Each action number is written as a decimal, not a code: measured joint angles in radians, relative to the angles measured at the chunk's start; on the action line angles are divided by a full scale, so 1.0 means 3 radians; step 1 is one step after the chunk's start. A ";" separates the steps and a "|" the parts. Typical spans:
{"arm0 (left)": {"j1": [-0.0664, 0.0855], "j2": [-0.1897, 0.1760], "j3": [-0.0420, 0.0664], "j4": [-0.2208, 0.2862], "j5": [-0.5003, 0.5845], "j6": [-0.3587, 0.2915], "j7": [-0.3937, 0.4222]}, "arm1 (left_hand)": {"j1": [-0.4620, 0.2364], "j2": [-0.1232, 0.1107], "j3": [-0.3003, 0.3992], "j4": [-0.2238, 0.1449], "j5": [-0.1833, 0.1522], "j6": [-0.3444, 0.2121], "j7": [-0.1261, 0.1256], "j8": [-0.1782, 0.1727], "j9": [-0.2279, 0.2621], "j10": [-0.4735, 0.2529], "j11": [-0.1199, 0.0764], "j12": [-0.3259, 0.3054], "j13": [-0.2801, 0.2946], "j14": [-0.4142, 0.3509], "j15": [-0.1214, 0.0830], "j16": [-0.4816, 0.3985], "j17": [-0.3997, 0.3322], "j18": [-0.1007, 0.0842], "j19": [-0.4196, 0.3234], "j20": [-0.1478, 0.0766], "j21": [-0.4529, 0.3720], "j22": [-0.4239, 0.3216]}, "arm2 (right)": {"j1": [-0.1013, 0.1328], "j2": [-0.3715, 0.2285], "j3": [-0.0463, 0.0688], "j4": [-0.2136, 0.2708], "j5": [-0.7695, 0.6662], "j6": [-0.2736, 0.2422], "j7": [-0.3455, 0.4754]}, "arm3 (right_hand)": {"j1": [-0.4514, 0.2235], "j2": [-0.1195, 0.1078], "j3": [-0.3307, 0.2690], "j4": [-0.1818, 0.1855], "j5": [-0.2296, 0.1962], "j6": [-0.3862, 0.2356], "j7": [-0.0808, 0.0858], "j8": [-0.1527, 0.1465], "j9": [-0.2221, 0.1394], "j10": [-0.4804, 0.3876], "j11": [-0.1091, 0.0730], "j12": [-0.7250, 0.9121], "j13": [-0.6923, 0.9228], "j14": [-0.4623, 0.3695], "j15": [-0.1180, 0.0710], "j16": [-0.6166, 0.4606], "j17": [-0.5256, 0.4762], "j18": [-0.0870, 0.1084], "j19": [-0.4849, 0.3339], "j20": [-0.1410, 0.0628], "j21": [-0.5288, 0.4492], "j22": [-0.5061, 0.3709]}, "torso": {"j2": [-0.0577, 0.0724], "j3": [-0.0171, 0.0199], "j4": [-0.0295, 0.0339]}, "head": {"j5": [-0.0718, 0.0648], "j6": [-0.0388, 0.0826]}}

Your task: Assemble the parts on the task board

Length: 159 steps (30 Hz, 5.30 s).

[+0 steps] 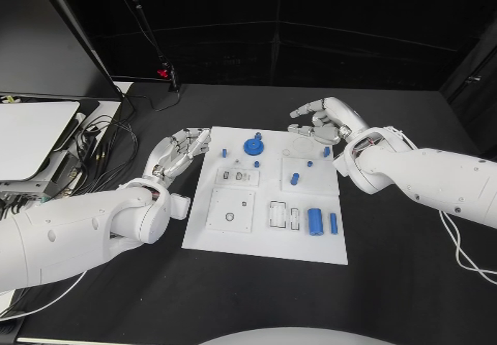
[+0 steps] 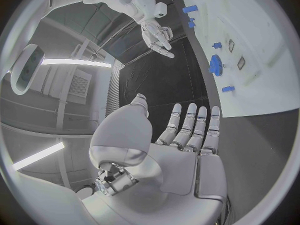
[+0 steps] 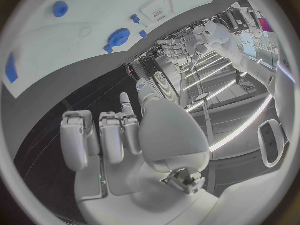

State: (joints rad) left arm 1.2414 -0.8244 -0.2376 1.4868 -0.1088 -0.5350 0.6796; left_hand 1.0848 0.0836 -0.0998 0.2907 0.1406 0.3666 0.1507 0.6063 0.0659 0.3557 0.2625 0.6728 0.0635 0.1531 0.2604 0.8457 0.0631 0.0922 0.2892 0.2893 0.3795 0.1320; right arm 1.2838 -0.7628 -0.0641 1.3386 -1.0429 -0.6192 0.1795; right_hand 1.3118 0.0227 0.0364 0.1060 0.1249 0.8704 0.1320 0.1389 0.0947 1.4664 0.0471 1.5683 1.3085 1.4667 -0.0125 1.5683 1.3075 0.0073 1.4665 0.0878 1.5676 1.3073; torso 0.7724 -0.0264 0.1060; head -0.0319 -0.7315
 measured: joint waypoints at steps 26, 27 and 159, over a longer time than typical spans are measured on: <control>-0.0010 0.0001 -0.0001 -0.0043 0.0000 0.0001 0.0000 | 0.0000 0.0000 -0.0017 -0.0001 0.0000 0.0000 0.0000 0.0000 0.0000 0.0000 0.0000 0.0000 0.0000 0.0000 0.0000 0.0000 0.0000 0.0000 0.0000 0.0000 -0.0001 0.0000 | -0.0177 -0.0547 -0.0009 -0.0081 -0.0001 0.0254 -0.0122 | 0.0137 0.0004 0.0050 -0.0069 -0.0126 -0.0095 -0.0070 -0.0137 -0.0060 0.0001 -0.0027 0.0000 0.0001 0.0001 0.0023 0.0000 0.0000 0.0000 0.0000 0.0066 0.0000 0.0000 | -0.0032 0.0004 -0.0031 | -0.0390 0.0049; -0.0010 0.0001 -0.0001 -0.0043 0.0000 0.0001 0.0000 | 0.0000 0.0000 -0.0017 -0.0001 0.0000 0.0000 0.0000 0.0000 0.0000 0.0000 0.0000 0.0000 0.0000 0.0000 0.0000 0.0000 0.0000 0.0000 0.0000 0.0000 -0.0001 0.0000 | -0.0189 -0.0542 -0.0009 -0.0094 -0.0017 0.0276 -0.0142 | 0.0137 0.0005 0.0049 -0.0069 -0.0126 -0.0095 -0.0070 -0.0137 -0.0063 0.0001 -0.0027 0.0000 0.0001 0.0001 0.0023 0.0000 0.0000 0.0000 0.0000 0.0066 0.0000 0.0000 | -0.0032 0.0004 -0.0031 | -0.0391 0.0050; -0.0014 -0.0043 -0.0002 -0.0028 0.0000 0.0003 0.0000 | 0.0017 0.0017 -0.0040 0.0002 0.0000 0.0000 0.0000 0.0000 0.0000 -0.0001 0.0000 0.0000 0.0000 0.0012 -0.0012 0.0000 0.0000 0.0000 0.0000 0.0000 -0.0002 0.0000 | -0.0212 -0.0055 0.0001 -0.0103 -0.0271 0.0184 -0.0347 | 0.0396 0.0175 0.0257 -0.0184 -0.0071 0.0531 -0.0061 -0.0012 -0.0029 0.0001 -0.0049 0.0010 0.0005 0.0001 -0.0048 0.0000 0.0000 0.0000 0.0001 -0.0006 0.0000 0.0000 | -0.0042 -0.0004 -0.0026 | -0.0192 -0.0033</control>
State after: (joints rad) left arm 1.2371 -0.8373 -0.2382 1.4785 -0.1089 -0.5340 0.6797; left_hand 1.0900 0.0887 -0.1116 0.2914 0.1406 0.3665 0.1506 0.6063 0.0659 0.3554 0.2624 0.6728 0.0635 0.1566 0.2568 0.8457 0.0632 0.0923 0.2892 0.2893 0.3788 0.1320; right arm 1.2201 -0.7794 -0.0638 1.3078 -1.1241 -0.5639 0.0754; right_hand 1.4306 0.0753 0.1135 0.0509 0.1034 1.0296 0.1137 0.1352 0.0860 1.4667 0.0325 1.5713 1.3100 1.4669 -0.0270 1.5683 1.3074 0.0073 1.4669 0.0861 1.5676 1.3073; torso 0.7598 -0.0276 0.0982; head -0.0895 -0.7414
